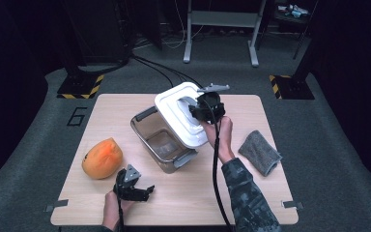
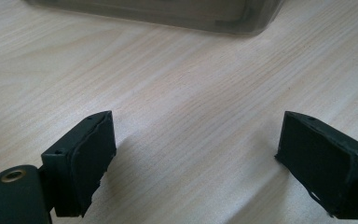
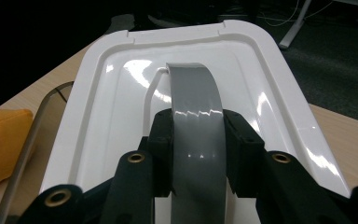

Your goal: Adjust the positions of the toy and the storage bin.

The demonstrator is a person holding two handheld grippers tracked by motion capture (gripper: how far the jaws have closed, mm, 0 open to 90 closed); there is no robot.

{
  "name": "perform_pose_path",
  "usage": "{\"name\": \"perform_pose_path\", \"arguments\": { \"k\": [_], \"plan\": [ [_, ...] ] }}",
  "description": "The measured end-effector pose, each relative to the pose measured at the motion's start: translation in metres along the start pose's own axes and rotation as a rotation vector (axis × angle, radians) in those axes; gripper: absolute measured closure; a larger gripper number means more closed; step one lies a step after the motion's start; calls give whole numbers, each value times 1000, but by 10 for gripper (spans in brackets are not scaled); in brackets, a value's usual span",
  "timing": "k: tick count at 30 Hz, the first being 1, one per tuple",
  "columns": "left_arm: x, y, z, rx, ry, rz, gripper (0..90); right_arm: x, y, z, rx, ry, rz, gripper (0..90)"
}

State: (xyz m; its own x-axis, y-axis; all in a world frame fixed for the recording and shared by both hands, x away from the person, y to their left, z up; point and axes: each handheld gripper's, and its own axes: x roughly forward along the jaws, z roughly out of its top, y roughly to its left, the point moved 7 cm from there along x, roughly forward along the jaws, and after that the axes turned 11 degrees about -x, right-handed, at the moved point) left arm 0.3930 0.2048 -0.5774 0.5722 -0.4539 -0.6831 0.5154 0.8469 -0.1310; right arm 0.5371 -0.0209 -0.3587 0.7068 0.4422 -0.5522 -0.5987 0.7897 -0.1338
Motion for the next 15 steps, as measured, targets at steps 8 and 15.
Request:
{"name": "perform_pose_path", "arguments": {
  "k": [8, 15],
  "plan": [
    [0, 0, 0, 0, 0, 0, 110, -9, -26, -11, 30, 7, -42, 665],
    [0, 0, 0, 1, 0, -1, 110, -13, -45, -20, 46, 16, -76, 665]
  ]
}}
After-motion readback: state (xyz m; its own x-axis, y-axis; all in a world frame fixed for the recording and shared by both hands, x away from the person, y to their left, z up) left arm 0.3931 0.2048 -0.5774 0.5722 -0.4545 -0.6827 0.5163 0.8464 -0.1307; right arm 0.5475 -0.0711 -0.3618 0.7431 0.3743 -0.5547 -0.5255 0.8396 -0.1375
